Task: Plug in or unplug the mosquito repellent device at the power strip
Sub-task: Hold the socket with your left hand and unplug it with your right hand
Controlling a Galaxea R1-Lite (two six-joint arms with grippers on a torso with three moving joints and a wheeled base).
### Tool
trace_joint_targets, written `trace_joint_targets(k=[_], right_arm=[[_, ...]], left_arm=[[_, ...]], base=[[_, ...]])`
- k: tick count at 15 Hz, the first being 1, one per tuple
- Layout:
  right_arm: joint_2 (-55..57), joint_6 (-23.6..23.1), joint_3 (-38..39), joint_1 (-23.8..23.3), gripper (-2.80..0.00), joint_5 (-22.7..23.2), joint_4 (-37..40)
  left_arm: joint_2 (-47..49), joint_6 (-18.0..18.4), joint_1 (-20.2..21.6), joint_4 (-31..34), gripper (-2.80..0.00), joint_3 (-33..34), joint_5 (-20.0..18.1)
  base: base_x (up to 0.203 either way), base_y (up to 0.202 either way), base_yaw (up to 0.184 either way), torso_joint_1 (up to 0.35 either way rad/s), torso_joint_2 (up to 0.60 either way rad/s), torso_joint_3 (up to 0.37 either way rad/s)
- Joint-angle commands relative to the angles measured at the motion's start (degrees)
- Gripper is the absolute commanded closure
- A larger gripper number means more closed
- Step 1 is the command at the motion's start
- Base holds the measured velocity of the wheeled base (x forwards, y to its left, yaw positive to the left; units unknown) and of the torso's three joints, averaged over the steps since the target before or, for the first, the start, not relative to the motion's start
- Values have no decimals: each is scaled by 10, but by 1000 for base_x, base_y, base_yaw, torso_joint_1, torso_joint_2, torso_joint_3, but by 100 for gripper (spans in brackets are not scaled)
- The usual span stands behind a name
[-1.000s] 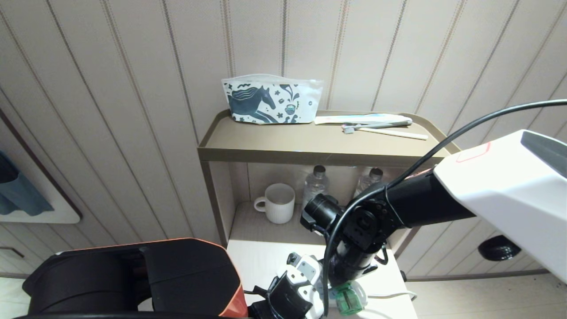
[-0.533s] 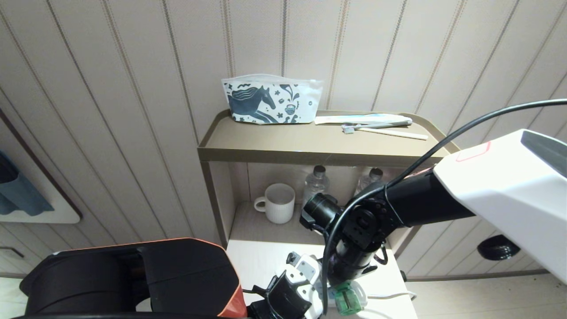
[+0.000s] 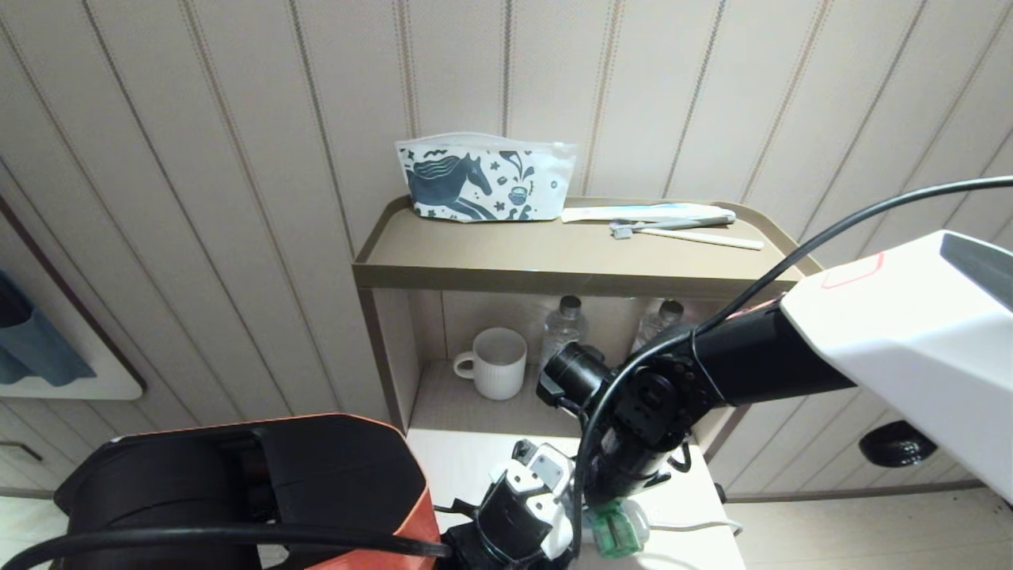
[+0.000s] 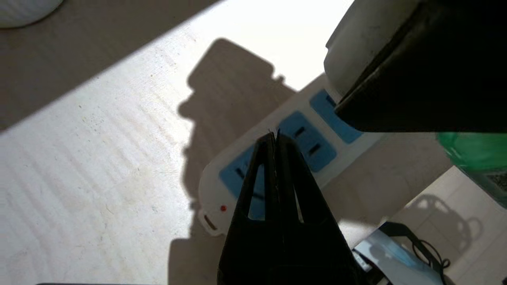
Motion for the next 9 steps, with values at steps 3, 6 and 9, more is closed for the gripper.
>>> trace_joint_targets(k=[3, 6, 9], right_arm=[[6, -1, 1, -1, 0, -3, 7], [6, -1, 1, -1, 0, -3, 7], [6, -1, 1, -2, 0, -3, 7]], left_arm=[[-9, -5, 14, -19, 0, 2, 3], [-13, -5, 19, -23, 0, 5, 3], [-17, -6, 22, -25, 0, 14, 3]], base=[[0, 0, 0, 0, 0, 0], [0, 0, 0, 0, 0, 0], [0, 0, 0, 0, 0, 0]])
